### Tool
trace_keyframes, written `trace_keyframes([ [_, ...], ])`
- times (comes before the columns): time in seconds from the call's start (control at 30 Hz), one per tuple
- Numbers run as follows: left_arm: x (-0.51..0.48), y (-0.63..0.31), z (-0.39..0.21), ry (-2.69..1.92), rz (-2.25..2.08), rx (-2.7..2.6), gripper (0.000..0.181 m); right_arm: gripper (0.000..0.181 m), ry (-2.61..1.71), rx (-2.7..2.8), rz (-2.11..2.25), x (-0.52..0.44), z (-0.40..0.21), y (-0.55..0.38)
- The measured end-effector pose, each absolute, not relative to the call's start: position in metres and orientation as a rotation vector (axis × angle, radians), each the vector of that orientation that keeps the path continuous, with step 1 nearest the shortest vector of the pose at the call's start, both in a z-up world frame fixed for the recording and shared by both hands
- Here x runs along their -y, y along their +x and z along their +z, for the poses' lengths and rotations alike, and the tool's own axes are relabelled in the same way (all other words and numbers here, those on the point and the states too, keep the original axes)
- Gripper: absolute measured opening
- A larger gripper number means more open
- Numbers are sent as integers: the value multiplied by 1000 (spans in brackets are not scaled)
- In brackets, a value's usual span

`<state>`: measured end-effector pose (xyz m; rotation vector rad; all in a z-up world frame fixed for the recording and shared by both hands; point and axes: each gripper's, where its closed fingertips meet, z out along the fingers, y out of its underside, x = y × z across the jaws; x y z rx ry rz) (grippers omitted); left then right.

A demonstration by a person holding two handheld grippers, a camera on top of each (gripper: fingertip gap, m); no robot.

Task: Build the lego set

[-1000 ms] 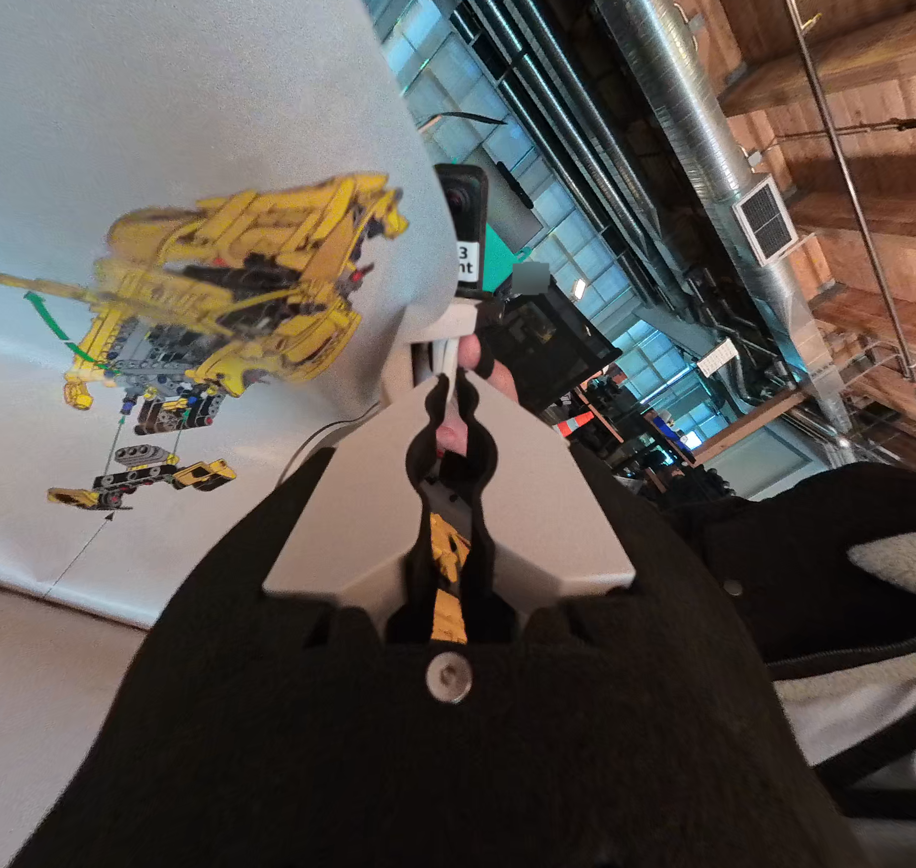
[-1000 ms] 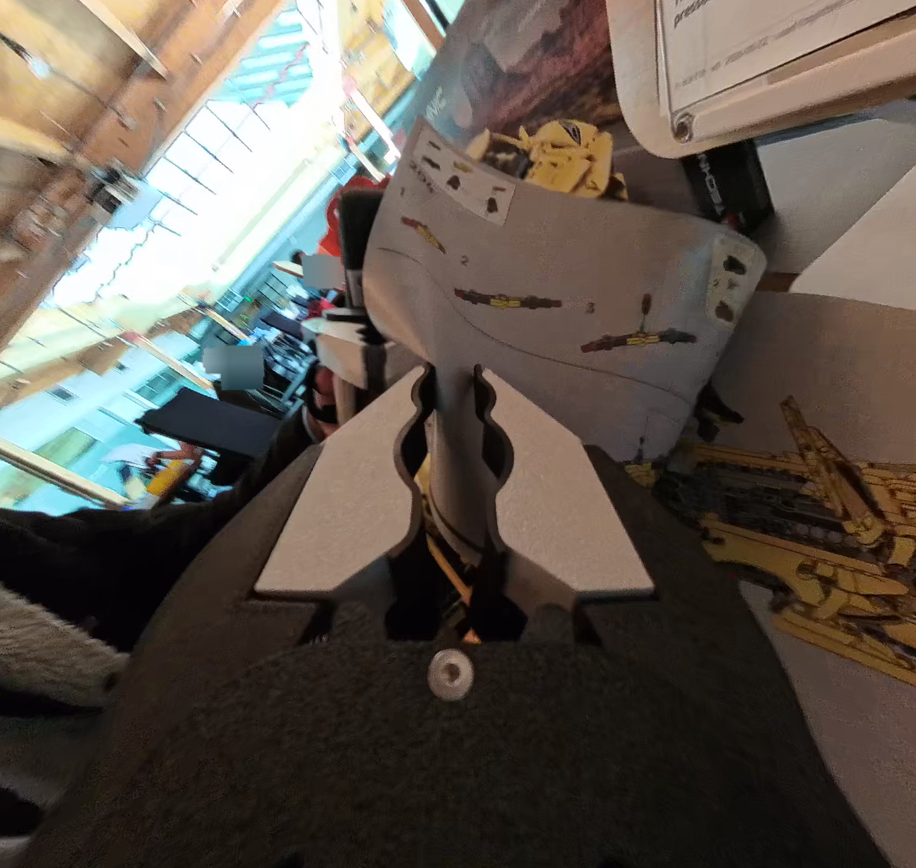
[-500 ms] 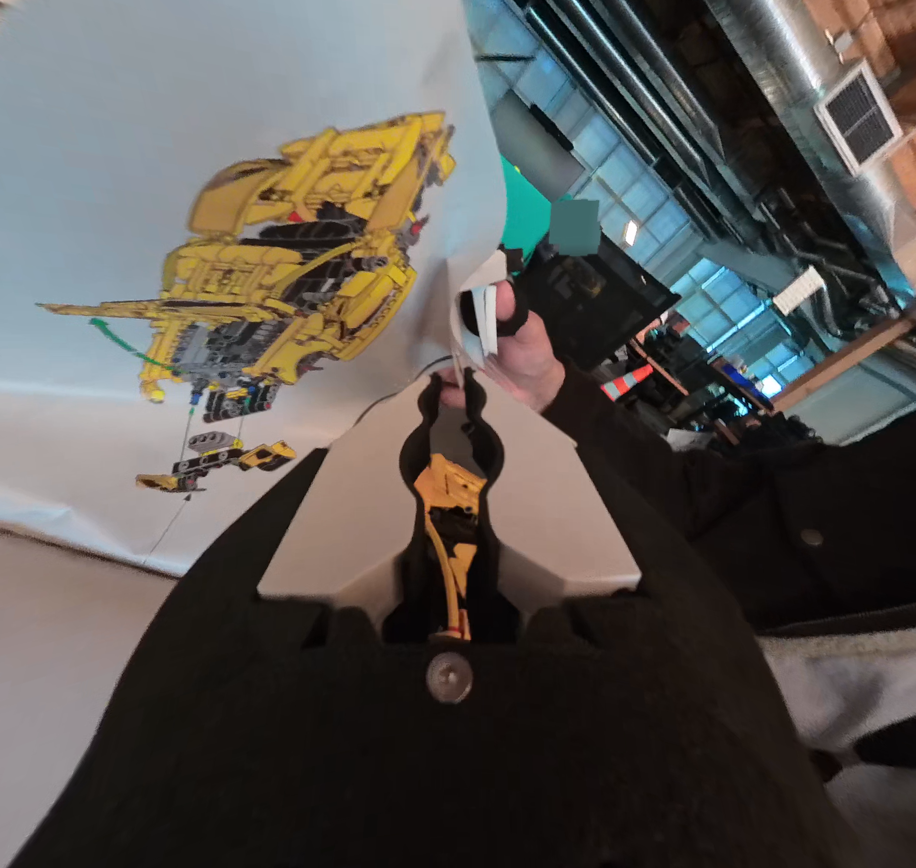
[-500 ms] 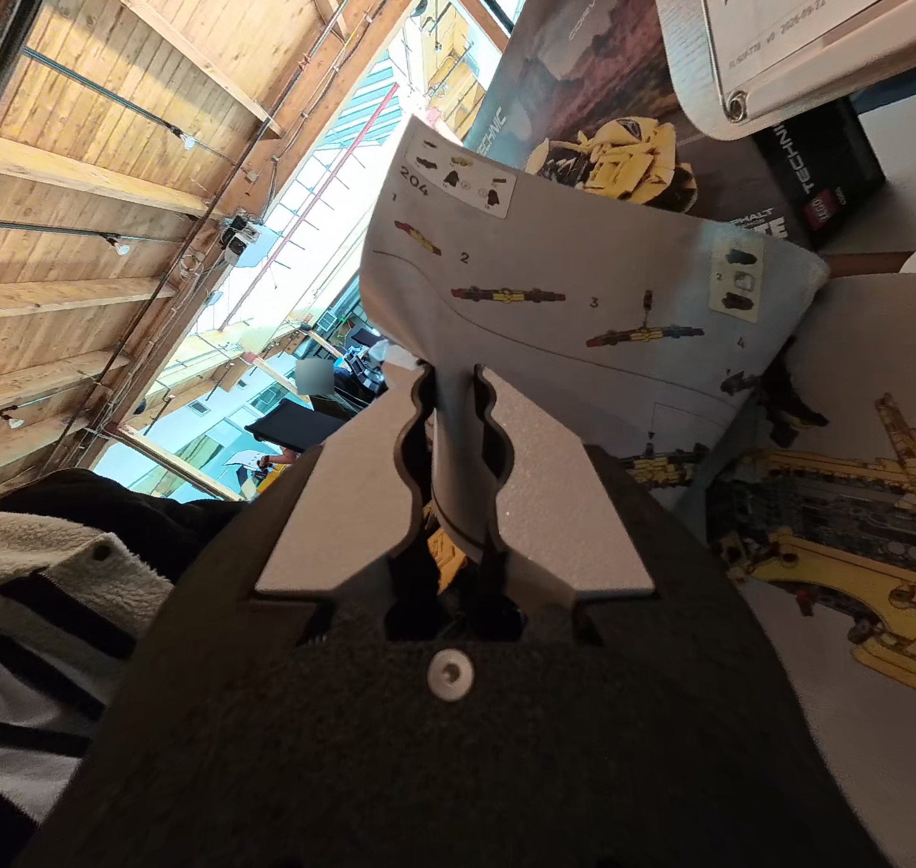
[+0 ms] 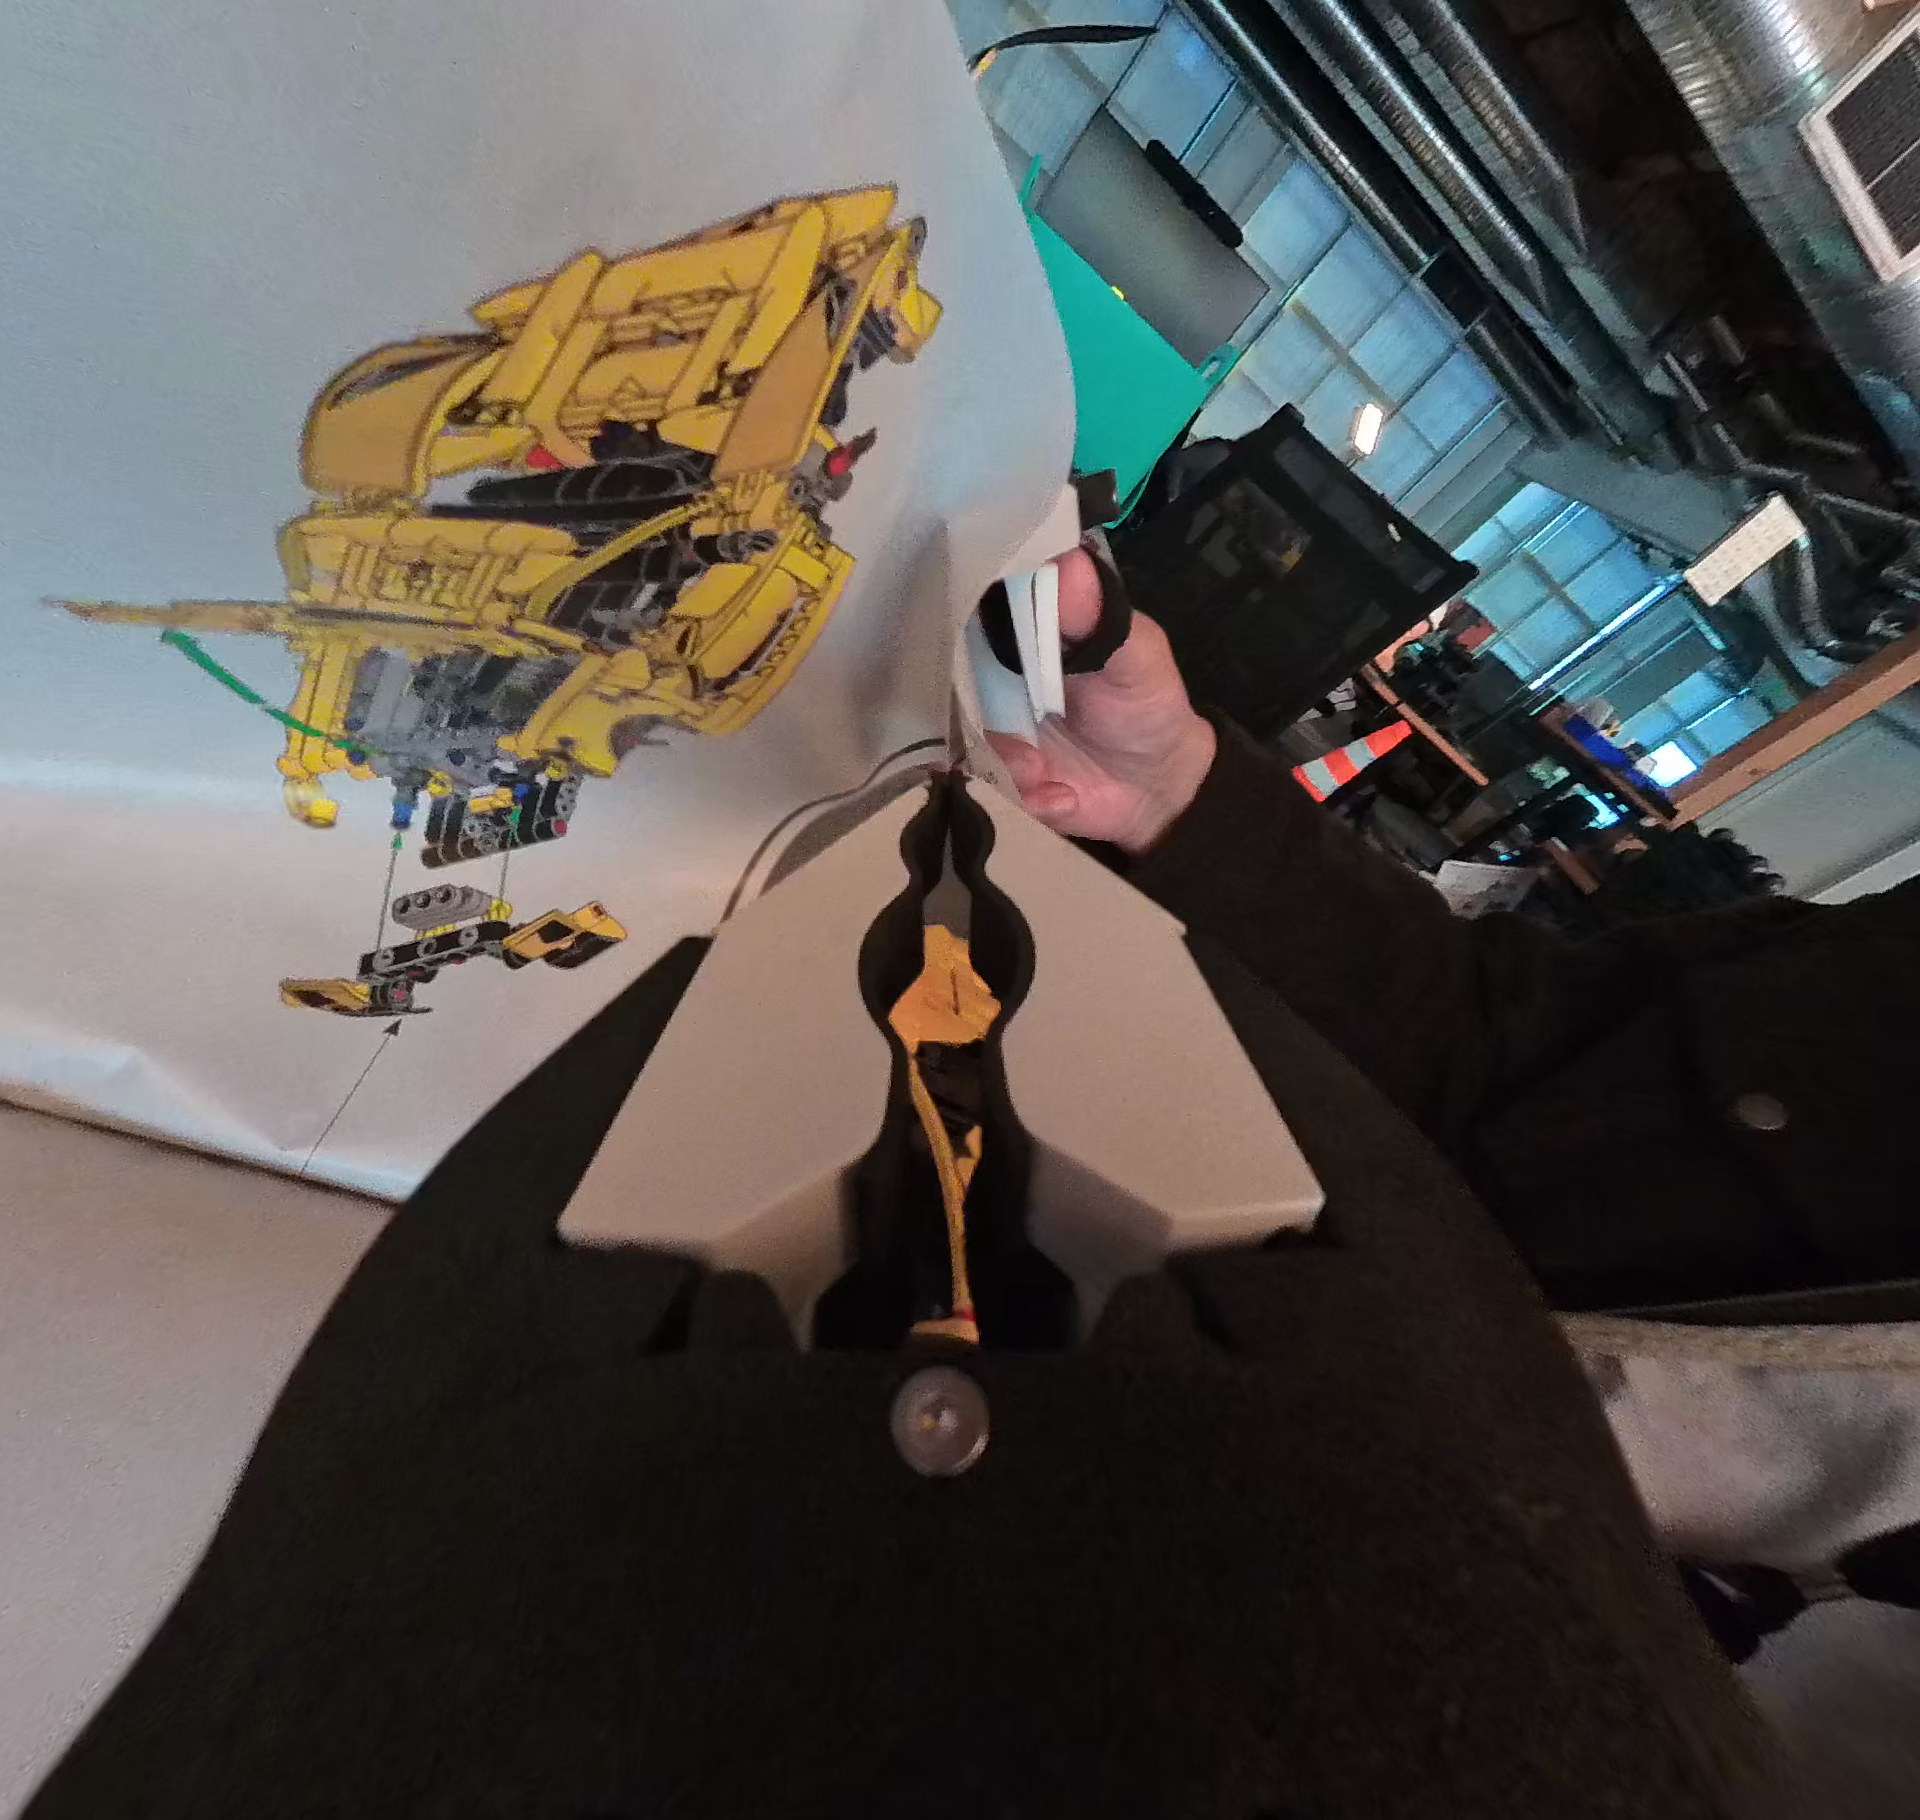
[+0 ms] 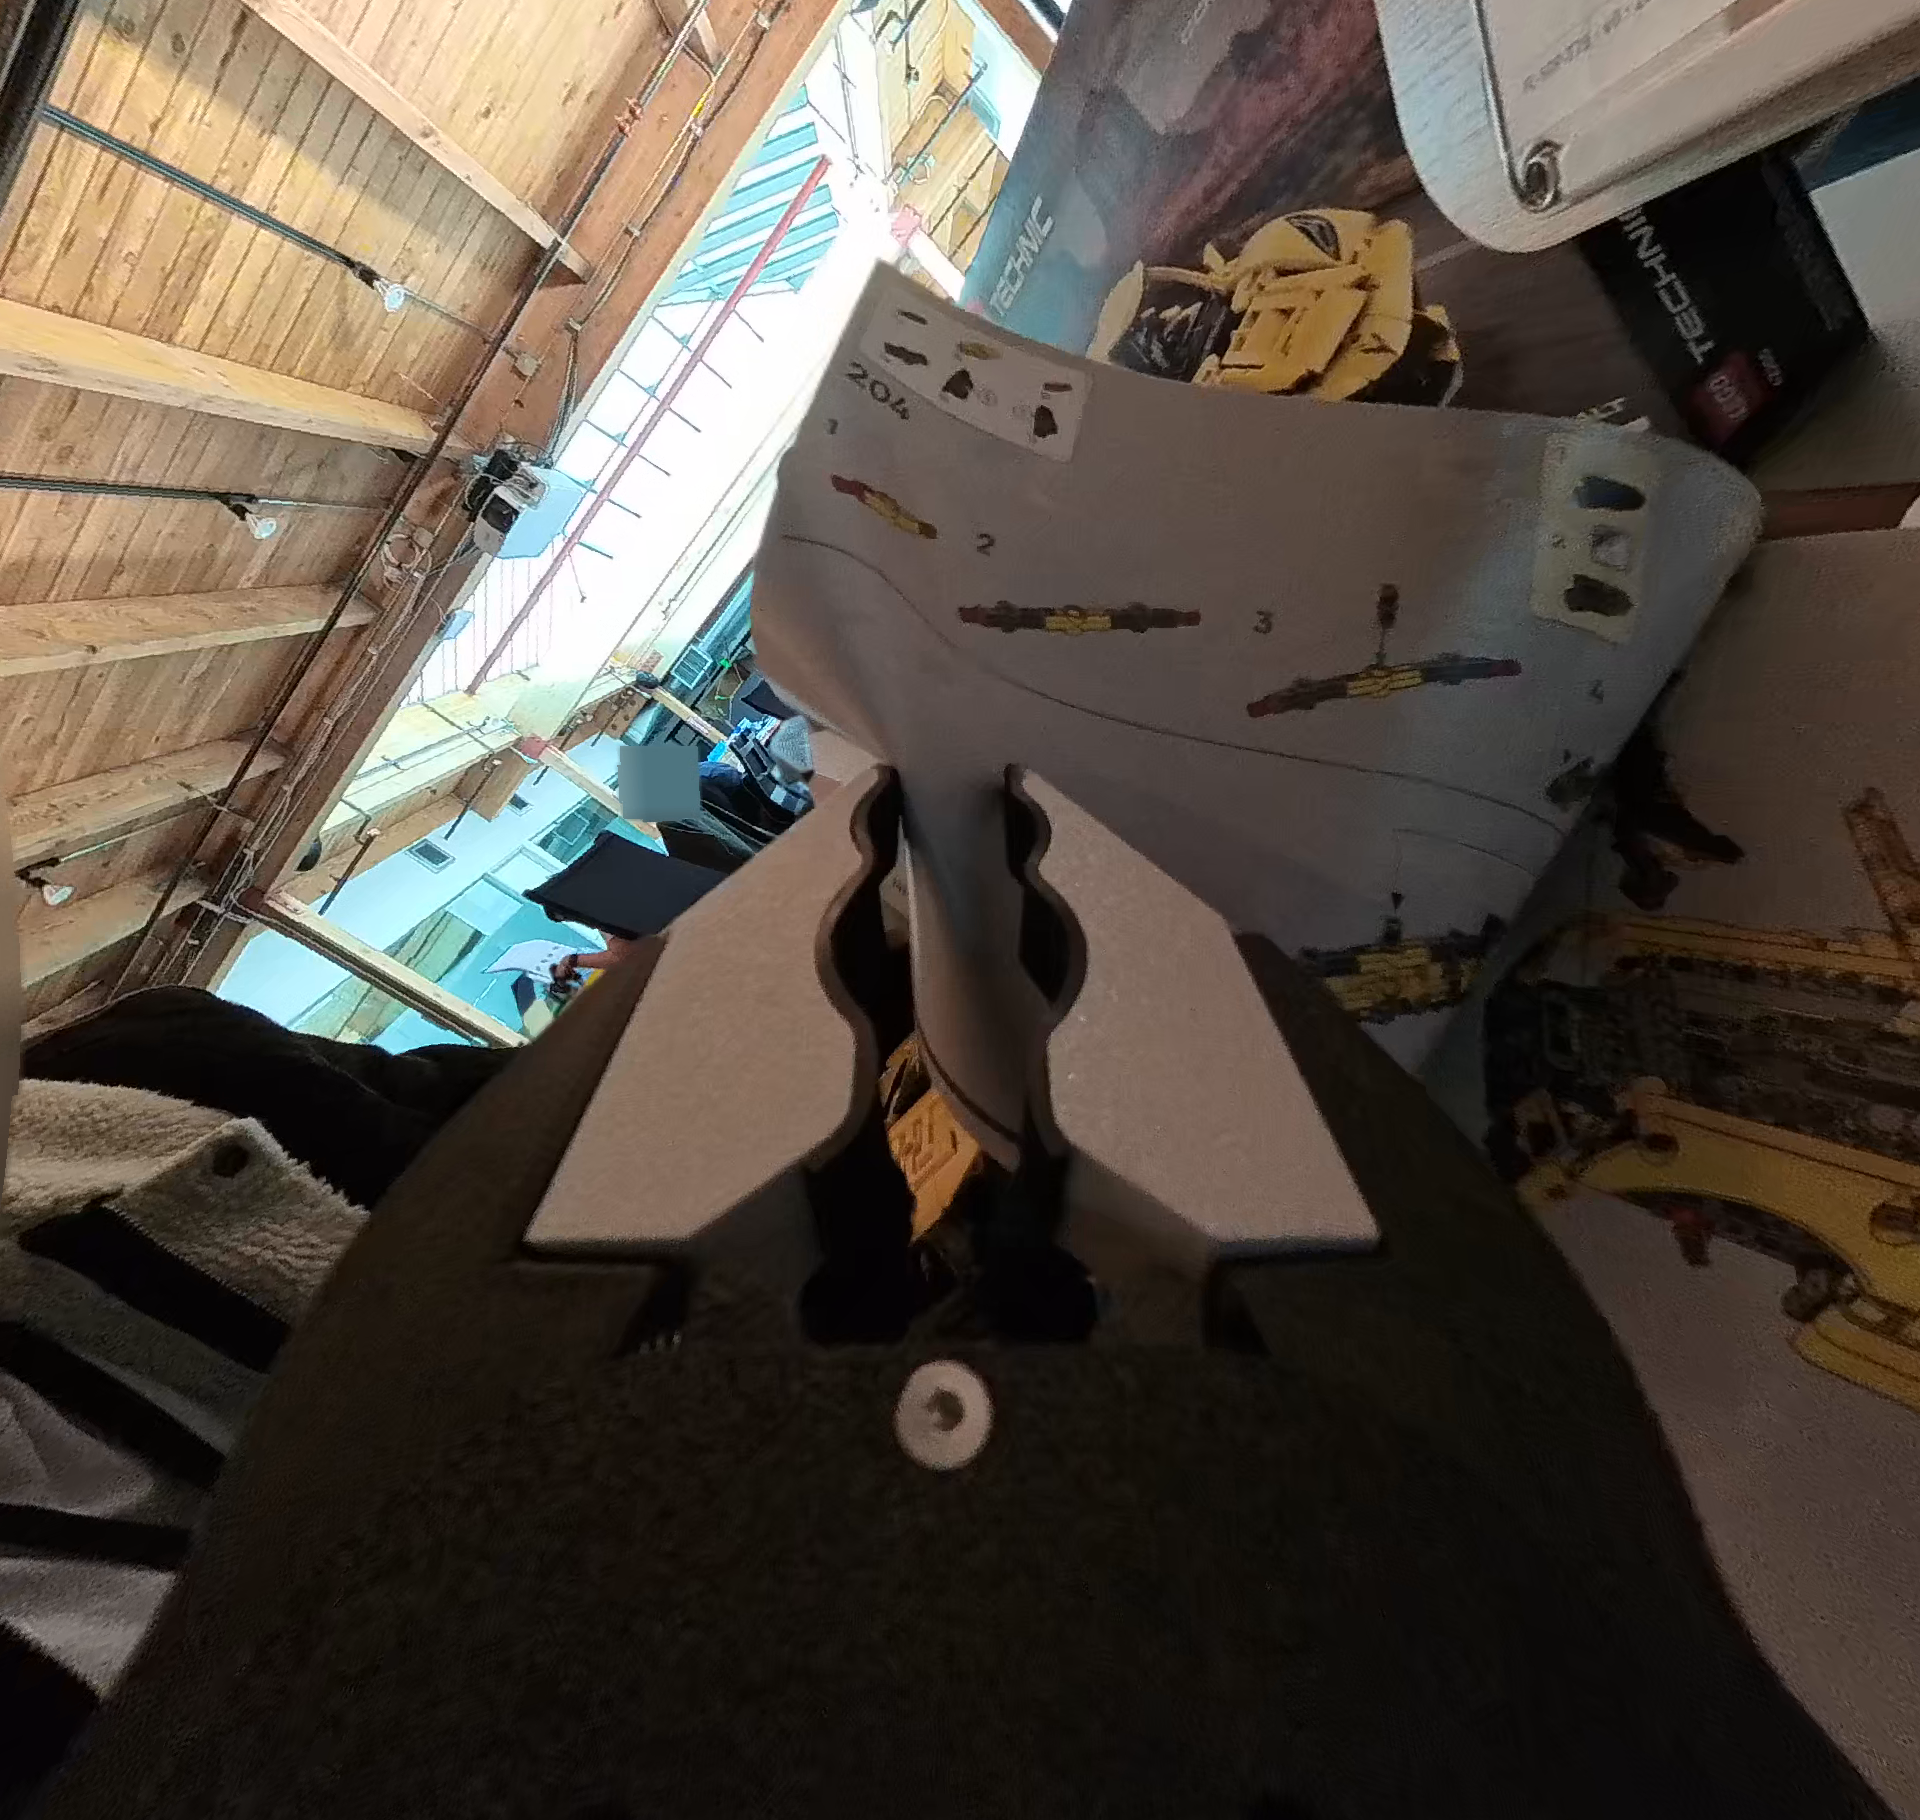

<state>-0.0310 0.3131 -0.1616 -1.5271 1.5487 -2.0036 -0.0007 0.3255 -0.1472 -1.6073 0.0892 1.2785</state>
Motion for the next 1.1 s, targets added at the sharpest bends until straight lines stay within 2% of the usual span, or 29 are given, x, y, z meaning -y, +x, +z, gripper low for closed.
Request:
trace_keyframes([
  [0.17, -322, -33, -156, -1534, -2057, -1478, 0, 30, -1673, -151, 1151, -323, -159, 25],
  [0.37, -344, -43, -156, -1612, -2027, -1446, 0, 59, -1723, -174, 719, -314, -152, 72],
  [0.63, -452, -153, -141, -1906, -1606, -1287, 0, 76, -1723, 30, 143, -315, -137, 83],
  [0.83, -471, -205, -175, -2092, -1341, -1229, 0, 77, -1781, 223, 140, -324, -130, 31],
  [1.1, -488, -246, -242, -2305, -1128, -1121, 0, 79, -2052, 458, 324, -334, -176, -35],
])
